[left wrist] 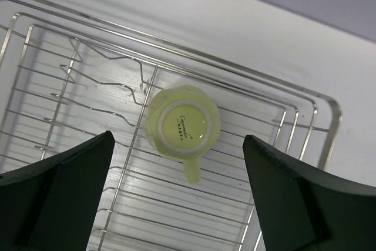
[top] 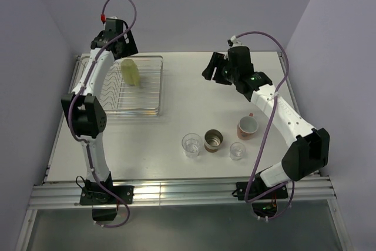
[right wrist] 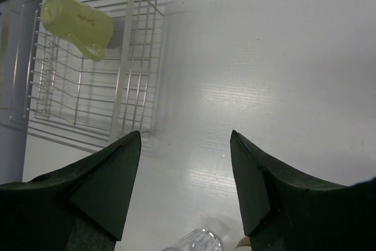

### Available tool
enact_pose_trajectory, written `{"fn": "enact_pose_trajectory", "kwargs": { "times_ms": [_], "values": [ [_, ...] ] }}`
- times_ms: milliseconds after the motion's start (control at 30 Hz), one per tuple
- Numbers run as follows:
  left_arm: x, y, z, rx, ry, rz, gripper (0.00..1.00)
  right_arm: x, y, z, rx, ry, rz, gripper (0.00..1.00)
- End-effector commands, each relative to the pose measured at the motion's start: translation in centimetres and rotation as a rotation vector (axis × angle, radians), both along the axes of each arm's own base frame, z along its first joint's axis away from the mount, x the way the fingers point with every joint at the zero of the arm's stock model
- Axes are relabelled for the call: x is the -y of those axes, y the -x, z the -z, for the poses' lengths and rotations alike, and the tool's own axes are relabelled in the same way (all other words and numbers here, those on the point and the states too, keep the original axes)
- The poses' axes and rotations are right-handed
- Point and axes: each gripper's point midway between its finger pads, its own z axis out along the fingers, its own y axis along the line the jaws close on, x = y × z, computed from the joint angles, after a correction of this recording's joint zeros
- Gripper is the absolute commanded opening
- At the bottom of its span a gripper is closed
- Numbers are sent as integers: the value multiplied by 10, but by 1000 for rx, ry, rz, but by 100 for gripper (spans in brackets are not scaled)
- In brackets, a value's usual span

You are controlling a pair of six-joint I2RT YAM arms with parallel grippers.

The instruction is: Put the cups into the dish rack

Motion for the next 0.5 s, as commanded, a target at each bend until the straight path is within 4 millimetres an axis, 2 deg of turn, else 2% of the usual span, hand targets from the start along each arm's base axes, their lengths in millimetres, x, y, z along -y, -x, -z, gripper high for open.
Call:
{"fn": "enact_pose_trajectory", "kwargs": {
  "times_ms": [0, 33, 67, 100, 133, 167, 200, 233, 267, 300, 333, 367, 400, 433, 467],
  "values": [
    [-5, 21, -57, 106, 8, -51, 99, 11, 12, -36, 82, 30, 12, 70],
    [-1, 26, -61, 114, 15, -52, 99, 10, 17, -36, 81, 35, 4, 70],
    [0, 38, -82, 154, 26, -49, 99, 9, 24, -37, 78, 42, -5, 70],
    [4, 45, -79, 148, 32, -38, 99, 9, 32, -43, 97, 50, -16, 69],
    [11, 53, -85, 164, 44, -24, 99, -2, 44, -42, 92, 58, -56, 69],
    [14, 69, -109, 212, 62, -11, 99, -4, 50, -40, 95, 80, -56, 69],
    [24, 78, -102, 207, 85, 21, 99, -3, 61, -39, 94, 110, -62, 69],
    [31, 88, -108, 223, 106, 49, 99, -8, 70, -27, 73, 126, -81, 69],
    [34, 106, -131, 277, 131, 70, 99, -22, 86, -23, 69, 134, -130, 68],
    [44, 118, -121, 259, 154, 100, 99, -23, 95, -21, 77, 137, -129, 68],
    [50, 125, -127, 288, 176, 123, 99, -26, 106, -3, 48, 164, -148, 68],
    [52, 143, -147, 344, 203, 150, 99, -40, 123, 4, 37, 177, -193, 67],
    [62, 154, -134, 320, 235, 190, 99, -42, 129, 12, 23, 194, -189, 66],
    [65, 160, -137, 340, 253, 206, 99, -48, 139, 24, 2, 216, -210, 65],
    [67, 175, -136, 351, 272, 229, 99, -62, 159, 34, -20, 239, -262, 63]
  ]
}}
